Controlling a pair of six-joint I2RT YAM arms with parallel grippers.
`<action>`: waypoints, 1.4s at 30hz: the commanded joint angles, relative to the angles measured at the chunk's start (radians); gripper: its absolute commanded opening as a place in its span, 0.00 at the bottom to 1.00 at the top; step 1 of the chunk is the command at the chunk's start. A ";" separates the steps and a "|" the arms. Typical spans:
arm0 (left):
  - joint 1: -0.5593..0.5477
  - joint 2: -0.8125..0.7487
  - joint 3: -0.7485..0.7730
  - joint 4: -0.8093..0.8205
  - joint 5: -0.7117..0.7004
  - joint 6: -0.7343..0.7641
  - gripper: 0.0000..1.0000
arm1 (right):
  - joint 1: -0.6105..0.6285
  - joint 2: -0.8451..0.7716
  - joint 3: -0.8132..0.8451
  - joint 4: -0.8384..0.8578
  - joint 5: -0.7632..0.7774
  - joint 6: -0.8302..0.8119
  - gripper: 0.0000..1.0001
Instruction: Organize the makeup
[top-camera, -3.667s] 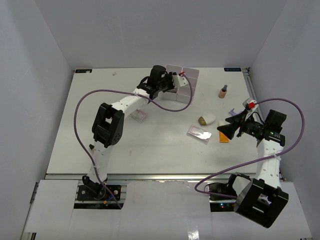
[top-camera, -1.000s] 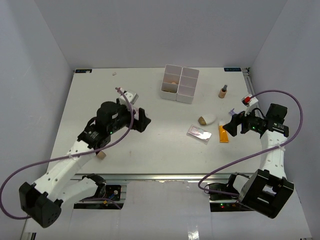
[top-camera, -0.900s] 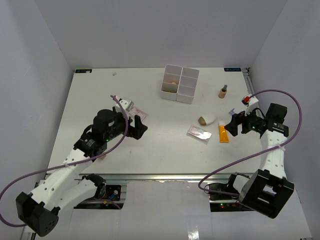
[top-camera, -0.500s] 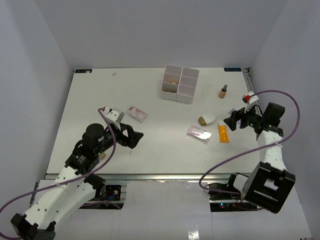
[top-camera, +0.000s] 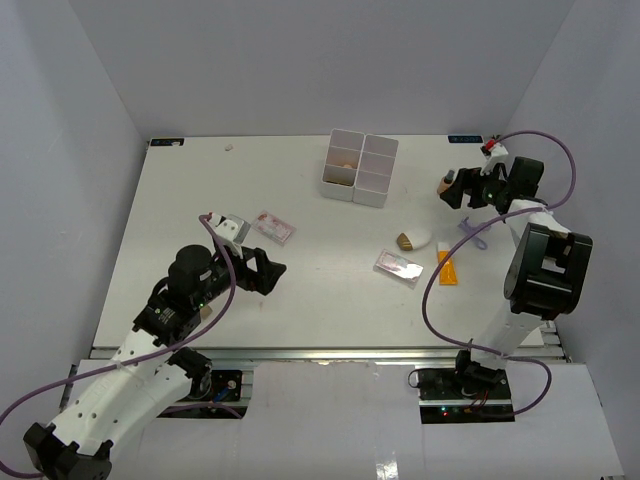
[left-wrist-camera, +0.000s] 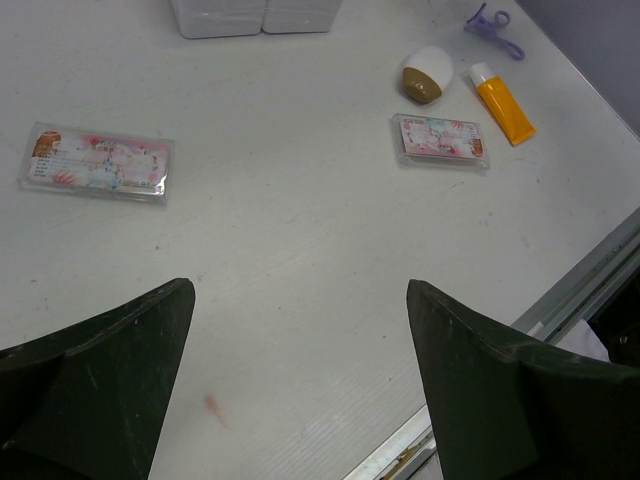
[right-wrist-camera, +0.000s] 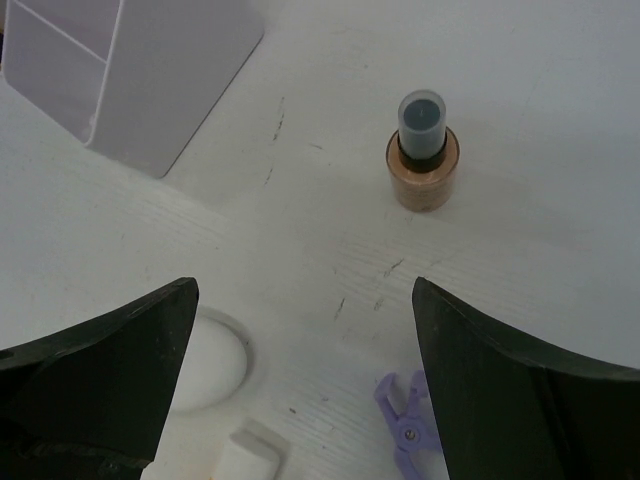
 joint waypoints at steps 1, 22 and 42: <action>0.009 -0.001 -0.007 0.018 -0.025 0.004 0.98 | 0.068 0.088 0.103 0.105 0.192 0.118 0.94; 0.038 0.011 -0.009 0.023 -0.021 0.008 0.98 | 0.139 0.315 0.282 0.128 0.497 0.334 0.90; 0.050 0.014 -0.010 0.032 0.010 0.010 0.98 | 0.153 0.299 0.182 0.191 0.517 0.336 0.78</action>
